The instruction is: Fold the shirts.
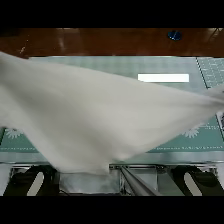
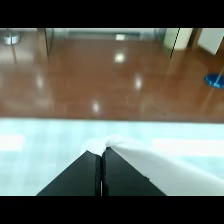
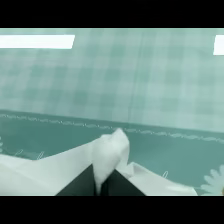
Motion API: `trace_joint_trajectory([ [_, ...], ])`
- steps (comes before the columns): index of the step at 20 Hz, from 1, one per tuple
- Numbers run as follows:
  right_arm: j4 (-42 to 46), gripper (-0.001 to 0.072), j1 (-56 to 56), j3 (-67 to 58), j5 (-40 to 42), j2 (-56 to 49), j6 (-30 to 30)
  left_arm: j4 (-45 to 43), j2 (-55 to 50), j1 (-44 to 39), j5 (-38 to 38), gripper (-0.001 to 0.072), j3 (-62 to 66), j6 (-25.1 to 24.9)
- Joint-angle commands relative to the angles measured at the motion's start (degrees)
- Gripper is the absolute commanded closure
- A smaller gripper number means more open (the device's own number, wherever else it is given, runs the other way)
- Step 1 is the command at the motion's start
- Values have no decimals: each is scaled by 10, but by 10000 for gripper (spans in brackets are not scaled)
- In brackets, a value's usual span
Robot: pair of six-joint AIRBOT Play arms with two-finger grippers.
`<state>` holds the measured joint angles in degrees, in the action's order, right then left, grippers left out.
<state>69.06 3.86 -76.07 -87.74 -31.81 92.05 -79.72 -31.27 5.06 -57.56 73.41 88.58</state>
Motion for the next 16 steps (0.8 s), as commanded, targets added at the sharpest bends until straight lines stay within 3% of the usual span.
trace_joint_trajectory([
  [1, -30, 682, 0, 187, 103, -18, -14, 43, -126, -5, 72, 691, -54, 45],
  [5, -33, 682, 0, 281, 268, -141, -25, 189, -307, -22, 91, 691, -50, -22],
  [11, -115, 676, 0, 193, 407, -411, -57, 202, -434, -42, 109, 690, -31, -24],
  [12, -125, 583, 0, 160, 410, -453, -53, 202, -437, -41, 110, 673, -30, -24],
  [13, -126, 429, 0, 127, 404, -485, -49, 202, -437, -39, 100, 529, -30, -25],
  [14, -125, 294, 1, 88, 384, -512, -50, 202, -436, -32, 85, 230, -30, -26],
  [16, -114, 297, 23, 26, 330, -528, -52, 187, -436, 4, 12, 197, -21, -26],
])
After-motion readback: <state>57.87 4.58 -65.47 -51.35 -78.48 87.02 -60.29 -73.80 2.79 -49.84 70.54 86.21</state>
